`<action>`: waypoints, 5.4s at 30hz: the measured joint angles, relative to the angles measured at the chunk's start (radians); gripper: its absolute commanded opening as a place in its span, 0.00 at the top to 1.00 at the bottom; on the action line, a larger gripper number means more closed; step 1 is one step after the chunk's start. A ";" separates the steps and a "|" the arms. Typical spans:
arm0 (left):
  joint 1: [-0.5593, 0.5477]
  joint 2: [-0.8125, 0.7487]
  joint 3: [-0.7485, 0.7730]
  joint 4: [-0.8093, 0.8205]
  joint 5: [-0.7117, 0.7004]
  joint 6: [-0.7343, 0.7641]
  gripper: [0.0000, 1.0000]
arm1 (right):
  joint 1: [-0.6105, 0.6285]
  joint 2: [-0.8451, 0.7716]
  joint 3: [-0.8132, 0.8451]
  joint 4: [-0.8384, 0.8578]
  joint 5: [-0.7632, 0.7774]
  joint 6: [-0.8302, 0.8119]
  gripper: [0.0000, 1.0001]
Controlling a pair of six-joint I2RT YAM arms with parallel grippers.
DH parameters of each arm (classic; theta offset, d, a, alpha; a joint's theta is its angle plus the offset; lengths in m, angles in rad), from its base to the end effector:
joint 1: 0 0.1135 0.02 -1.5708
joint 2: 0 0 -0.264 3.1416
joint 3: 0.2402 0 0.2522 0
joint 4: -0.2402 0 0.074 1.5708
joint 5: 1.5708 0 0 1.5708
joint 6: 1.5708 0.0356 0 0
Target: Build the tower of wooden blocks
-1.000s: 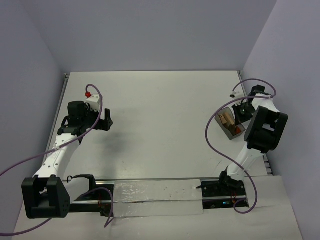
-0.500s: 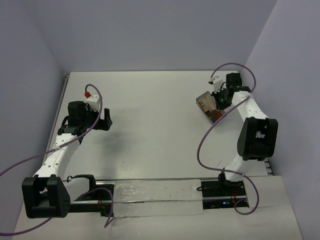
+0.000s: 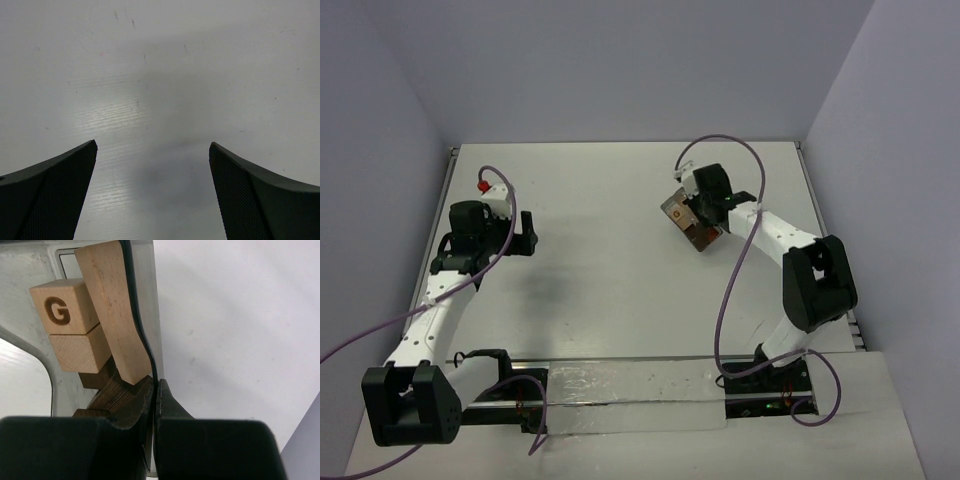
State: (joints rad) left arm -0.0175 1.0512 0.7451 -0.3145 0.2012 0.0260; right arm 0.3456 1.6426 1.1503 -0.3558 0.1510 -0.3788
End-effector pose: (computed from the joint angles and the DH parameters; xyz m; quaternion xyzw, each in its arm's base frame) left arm 0.2290 -0.0111 0.2627 0.0652 0.8835 -0.0874 0.4555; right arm 0.3362 0.1154 0.2320 -0.3056 0.8817 -0.0764 0.3513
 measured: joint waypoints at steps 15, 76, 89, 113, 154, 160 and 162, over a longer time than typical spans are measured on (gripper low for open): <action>0.037 -0.016 0.019 -0.026 -0.087 -0.052 0.01 | 0.334 -0.067 -0.223 0.416 0.437 -0.068 1.00; 0.190 -0.039 0.043 -0.064 -0.054 -0.093 0.01 | 0.842 0.544 -0.302 1.655 0.846 -1.281 1.00; 0.191 -0.041 0.043 -0.063 -0.039 -0.092 0.01 | 0.782 0.570 -0.240 1.645 0.845 -1.296 1.00; 0.191 -0.035 0.049 -0.065 -0.027 -0.092 0.01 | 0.755 0.551 -0.206 1.629 0.861 -1.303 1.00; 0.192 -0.018 0.062 -0.072 -0.002 -0.089 0.01 | 0.652 0.443 -0.233 1.633 0.861 -1.303 1.00; 0.192 -0.019 0.062 -0.071 0.005 -0.086 0.01 | 0.645 0.415 -0.255 1.641 0.851 -1.308 1.00; 0.192 -0.019 0.062 -0.071 0.008 -0.086 0.01 | 0.650 0.414 -0.253 1.646 0.853 -1.311 1.00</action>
State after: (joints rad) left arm 0.1745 1.0326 0.8070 -0.3853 0.2097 -0.0599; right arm 0.9957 2.0568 0.8977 1.2899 1.0041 -1.6899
